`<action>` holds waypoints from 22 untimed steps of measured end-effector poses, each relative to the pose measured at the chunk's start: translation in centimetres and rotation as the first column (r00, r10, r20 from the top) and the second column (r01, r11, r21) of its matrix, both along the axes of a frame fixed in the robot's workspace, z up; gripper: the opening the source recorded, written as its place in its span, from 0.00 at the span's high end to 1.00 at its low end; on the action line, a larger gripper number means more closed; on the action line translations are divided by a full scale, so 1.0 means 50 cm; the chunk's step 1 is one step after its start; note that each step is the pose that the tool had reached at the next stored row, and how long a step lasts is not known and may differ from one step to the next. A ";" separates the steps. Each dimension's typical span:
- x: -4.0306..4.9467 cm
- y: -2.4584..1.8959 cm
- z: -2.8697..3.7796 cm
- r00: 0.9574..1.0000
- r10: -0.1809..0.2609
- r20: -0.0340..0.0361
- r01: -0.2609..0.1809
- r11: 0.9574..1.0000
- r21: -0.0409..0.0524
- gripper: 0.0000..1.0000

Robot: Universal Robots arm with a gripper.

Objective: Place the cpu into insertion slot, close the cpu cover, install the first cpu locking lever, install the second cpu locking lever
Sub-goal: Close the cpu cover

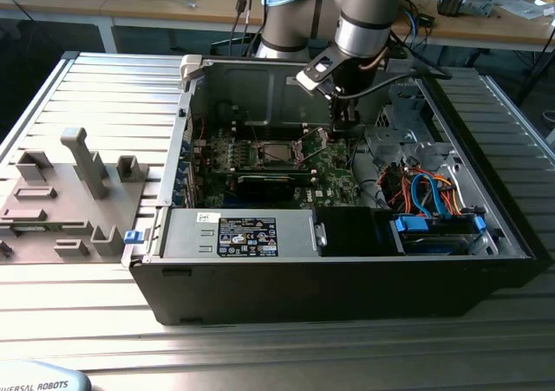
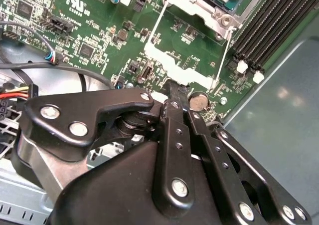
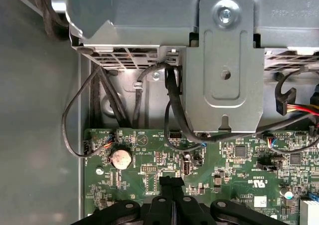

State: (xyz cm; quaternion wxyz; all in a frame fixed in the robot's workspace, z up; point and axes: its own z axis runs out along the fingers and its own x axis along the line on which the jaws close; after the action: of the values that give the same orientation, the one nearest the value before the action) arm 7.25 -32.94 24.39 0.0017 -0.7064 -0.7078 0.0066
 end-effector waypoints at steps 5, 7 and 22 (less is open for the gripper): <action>-0.008 0.0001 0.000 1.000 0.000 0.001 0.000 1.000 0.000 0.89; -0.012 0.0001 0.000 1.000 0.000 0.001 0.000 1.000 0.000 0.89; -0.044 0.0000 0.000 1.000 0.000 0.001 0.000 1.000 0.001 0.89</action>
State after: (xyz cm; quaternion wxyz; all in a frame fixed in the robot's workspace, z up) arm 5.07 -32.94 24.39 0.0017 -0.7064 -0.7078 0.0061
